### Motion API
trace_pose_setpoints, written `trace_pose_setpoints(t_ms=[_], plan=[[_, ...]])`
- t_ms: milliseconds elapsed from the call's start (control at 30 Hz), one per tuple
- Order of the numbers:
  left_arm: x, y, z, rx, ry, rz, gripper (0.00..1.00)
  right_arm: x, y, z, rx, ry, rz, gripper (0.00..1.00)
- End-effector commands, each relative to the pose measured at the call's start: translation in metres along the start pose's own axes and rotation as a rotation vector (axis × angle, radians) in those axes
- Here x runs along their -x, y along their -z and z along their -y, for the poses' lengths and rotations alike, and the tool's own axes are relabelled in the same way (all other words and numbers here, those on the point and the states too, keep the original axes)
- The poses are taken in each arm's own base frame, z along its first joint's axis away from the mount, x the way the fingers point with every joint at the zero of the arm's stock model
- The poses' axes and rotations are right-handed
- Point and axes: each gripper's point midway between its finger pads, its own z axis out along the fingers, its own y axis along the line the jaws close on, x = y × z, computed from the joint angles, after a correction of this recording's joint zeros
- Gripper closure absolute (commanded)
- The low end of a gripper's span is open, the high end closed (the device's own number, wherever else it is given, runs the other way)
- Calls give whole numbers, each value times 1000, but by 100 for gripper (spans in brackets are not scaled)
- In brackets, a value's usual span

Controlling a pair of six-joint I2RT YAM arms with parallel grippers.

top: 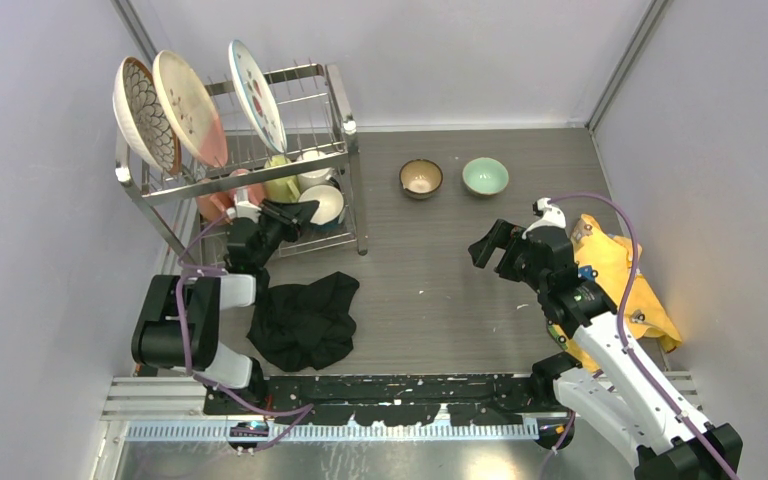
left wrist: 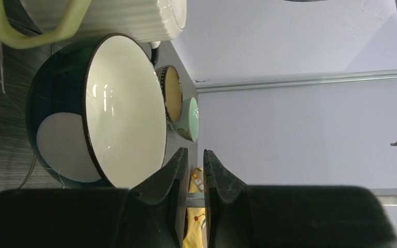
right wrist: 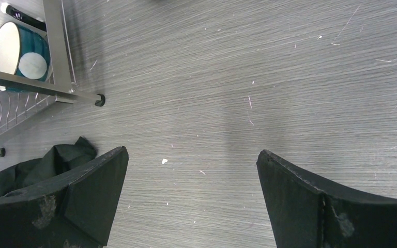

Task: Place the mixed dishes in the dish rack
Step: Place the bowl in the dish rack.

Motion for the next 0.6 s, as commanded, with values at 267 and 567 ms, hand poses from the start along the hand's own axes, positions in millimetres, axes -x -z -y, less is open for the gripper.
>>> trace_pose_setpoints(t_ms=[267, 567], plan=[[1, 26, 3, 119, -301, -27, 76, 14, 5, -7, 30, 5, 59, 0], [2, 62, 10, 178, -658, -11, 71, 12, 1, -12, 56, -8, 48, 0]])
